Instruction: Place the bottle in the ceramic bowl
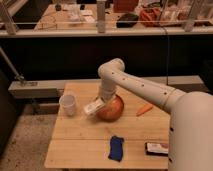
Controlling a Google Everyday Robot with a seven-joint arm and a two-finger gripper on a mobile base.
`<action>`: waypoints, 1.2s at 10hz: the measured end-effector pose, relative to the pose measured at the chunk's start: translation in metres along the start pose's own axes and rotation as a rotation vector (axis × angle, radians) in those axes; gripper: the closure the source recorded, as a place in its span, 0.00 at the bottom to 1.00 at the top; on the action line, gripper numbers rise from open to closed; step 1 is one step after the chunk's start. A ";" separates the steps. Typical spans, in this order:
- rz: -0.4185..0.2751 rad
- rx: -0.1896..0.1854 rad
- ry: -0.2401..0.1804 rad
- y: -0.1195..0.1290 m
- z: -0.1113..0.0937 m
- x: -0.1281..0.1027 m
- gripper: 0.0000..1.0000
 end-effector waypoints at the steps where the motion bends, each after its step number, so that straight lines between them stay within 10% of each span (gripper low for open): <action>1: 0.003 0.001 0.000 -0.001 0.000 0.001 0.99; 12: 0.026 0.001 0.004 -0.003 -0.005 0.015 0.91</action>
